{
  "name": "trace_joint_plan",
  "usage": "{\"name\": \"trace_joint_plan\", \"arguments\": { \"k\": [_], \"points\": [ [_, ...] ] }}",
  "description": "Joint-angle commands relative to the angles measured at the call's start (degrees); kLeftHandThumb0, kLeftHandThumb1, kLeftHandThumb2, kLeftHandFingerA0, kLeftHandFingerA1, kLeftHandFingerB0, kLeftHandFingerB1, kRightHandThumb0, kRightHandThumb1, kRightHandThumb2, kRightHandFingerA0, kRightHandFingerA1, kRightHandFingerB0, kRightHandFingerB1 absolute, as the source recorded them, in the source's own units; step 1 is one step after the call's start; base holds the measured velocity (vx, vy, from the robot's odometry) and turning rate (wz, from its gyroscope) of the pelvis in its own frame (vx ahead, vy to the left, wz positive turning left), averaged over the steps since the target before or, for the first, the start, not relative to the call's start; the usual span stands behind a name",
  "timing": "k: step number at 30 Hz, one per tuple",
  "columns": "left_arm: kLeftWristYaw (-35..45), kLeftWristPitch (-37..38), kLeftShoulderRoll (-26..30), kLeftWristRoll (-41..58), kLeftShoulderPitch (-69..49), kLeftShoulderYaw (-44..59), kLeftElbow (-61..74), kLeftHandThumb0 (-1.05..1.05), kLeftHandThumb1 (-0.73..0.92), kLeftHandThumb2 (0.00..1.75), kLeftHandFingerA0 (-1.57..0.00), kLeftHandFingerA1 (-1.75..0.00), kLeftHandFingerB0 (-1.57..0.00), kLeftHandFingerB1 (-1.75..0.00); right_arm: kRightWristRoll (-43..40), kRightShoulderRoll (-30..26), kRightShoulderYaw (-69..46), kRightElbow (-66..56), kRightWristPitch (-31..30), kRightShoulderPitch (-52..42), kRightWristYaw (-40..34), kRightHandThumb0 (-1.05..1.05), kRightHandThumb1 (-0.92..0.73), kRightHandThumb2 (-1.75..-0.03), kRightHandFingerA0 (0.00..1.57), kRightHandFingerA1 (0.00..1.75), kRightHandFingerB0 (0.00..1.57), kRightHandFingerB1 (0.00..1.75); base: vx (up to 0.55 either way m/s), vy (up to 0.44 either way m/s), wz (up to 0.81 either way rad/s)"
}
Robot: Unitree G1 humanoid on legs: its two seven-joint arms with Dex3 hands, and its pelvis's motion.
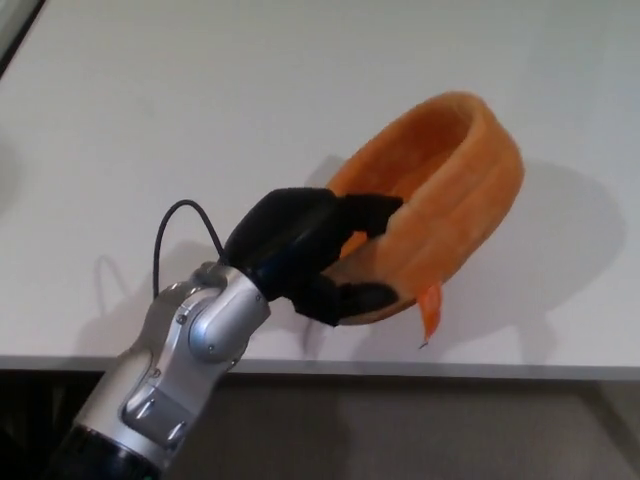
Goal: A soft plate is kept in the center of the table close to the robot and the robot uses its left hand to pick up the plate, turns it upside down and places it back on the table
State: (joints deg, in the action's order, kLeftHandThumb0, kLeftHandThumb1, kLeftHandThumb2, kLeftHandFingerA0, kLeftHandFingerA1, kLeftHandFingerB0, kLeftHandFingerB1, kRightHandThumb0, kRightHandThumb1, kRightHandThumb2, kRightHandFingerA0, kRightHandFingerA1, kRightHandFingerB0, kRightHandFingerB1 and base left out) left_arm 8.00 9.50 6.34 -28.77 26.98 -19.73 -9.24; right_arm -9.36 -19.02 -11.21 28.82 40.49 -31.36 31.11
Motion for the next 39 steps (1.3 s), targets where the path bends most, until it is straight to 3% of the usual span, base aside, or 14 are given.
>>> {"name": "trace_joint_plan", "arguments": {
  "k": [1,9,12,18,22,23,25,27,29,31,32,33,36,39],
  "points": [
    [-15.04,-20.49,-19.9,86.58,-0.31,40.56,11.08,-0.24,0.69,0.64,-0.94,-1.75,-0.59,-1.75,0.79,-1.53,-0.75,4.16,1.18,0.72,-0.46,-0.62,-0.7,-0.99,0.55,0.55,0.35,0.48,0.0,0.0,0.0],
    [-18.63,-13.2,-19.83,91.01,1.57,50.32,4.52,-0.23,0.74,0.62,-0.92,-1.75,-0.42,-1.75,0.43,-1.92,-0.9,5.88,1.4,1.74,0.21,-0.62,-0.7,-0.98,0.54,0.54,0.36,0.48,0.0,0.0,0.0],
    [-20.06,-11.34,-18.71,91.92,2.64,55.77,-0.53,-0.43,0.61,0.89,-1.14,-1.45,-0.63,-1.14,0.12,-1.85,-0.83,6.93,0.6,2.71,0.5,-0.6,-0.69,-0.97,0.54,0.54,0.37,0.48,0.0,0.0,0.0],
    [-23.2,-8.95,-17.01,92.63,5.26,63.44,-8.34,-0.36,0.81,0.61,-0.92,-1.75,-0.48,-1.75,0.69,-2.44,-0.78,7.0,2.93,2.72,0.82,-0.59,-0.86,-0.67,0.61,0.39,0.43,0.34,0.0,0.0,0.0],
    [-24.71,-8.55,-17.45,94.02,4.67,66.94,-10.35,-0.35,0.8,0.62,-0.94,-1.75,-0.5,-1.75,1.14,-2.87,-0.69,1.83,1.41,0.43,0.3,-0.61,-0.87,-0.67,0.6,0.44,0.42,0.33,0.0,0.0,0.0],
    [-24.83,-8.66,-17.9,94.57,3.83,67.41,-10.06,-0.49,0.6,0.89,-1.23,-1.52,-0.81,-1.28,1.0,-2.66,-0.61,0.35,0.94,-0.4,0.25,-0.6,-0.87,-0.67,0.59,0.46,0.43,0.33,0.0,0.0,0.0],
    [-24.58,-8.78,-18.25,93.85,2.85,68.1,-10.35,-0.45,0.59,0.89,-1.26,-1.51,-0.73,-1.21,1.45,-2.43,-0.51,-1.02,1.03,-1.37,-0.19,-0.65,-0.87,-0.66,0.58,0.5,0.43,0.33,0.0,0.0,0.0],
    [-24.2,-8.91,-18.58,93.48,2.32,69.55,-11.83,-0.28,0.76,0.6,-1.01,-1.75,-0.39,-1.59,2.28,-2.44,-0.61,-2.37,1.64,-2.18,-0.91,-0.66,-0.87,-0.66,0.59,0.51,0.43,0.33,0.0,0.0,0.0],
    [-27.31,-7.84,-18.54,91.94,3.24,70.99,-13.21,-0.24,0.68,0.69,-1.0,-1.75,-0.45,-0.92,1.74,-2.41,-0.6,-2.32,1.7,-1.73,-0.51,-0.63,-0.86,-0.66,0.6,0.54,0.45,0.34,0.0,0.0,0.0],
    [-28.64,-7.38,-18.59,90.75,3.8,71.63,-13.47,-0.25,0.71,0.65,-1.0,-1.75,-0.46,-0.78,1.57,-2.36,-0.59,-2.21,1.54,-1.6,-0.44,-0.6,-0.88,-0.67,0.59,0.52,0.44,0.34,0.0,0.0,0.0],
    [-29.07,-7.43,-18.57,89.89,4.05,71.92,-13.64,-0.25,0.71,0.65,-1.0,-1.75,-0.46,-0.78,1.79,-2.42,-0.56,-2.07,1.57,-1.48,-0.55,-0.6,-0.88,-0.67,0.59,0.52,0.44,0.34,0.0,0.0,0.0],
    [-29.14,-8.2,-18.24,90.75,4.36,73.14,-14.54,-0.26,0.74,0.65,-1.03,-1.75,-0.39,-1.4,2.19,-2.4,-0.6,-2.59,1.46,-1.78,-0.95,-0.61,-0.87,-0.67,0.59,0.52,0.46,0.34,0.0,0.0,0.0],
    [-28.79,-9.52,-17.82,90.86,4.58,75.0,-15.73,-0.29,0.68,0.73,-1.07,-1.75,-0.36,-0.67,1.88,-2.28,-0.64,-1.38,2.09,-1.27,-0.7,-0.62,-0.86,-0.66,0.6,0.52,0.45,0.34,0.0,0.0,0.0],
    [-28.31,-11.04,-17.27,90.26,4.82,76.39,-16.66,-0.33,0.71,0.68,-1.11,-1.75,-0.43,-0.8,2.07,-2.36,-0.61,-2.12,1.78,-1.52,-0.82,-0.68,-0.86,-0.66,0.59,0.5,0.45,0.33,0.0,0.0,0.0]
  ]
}}
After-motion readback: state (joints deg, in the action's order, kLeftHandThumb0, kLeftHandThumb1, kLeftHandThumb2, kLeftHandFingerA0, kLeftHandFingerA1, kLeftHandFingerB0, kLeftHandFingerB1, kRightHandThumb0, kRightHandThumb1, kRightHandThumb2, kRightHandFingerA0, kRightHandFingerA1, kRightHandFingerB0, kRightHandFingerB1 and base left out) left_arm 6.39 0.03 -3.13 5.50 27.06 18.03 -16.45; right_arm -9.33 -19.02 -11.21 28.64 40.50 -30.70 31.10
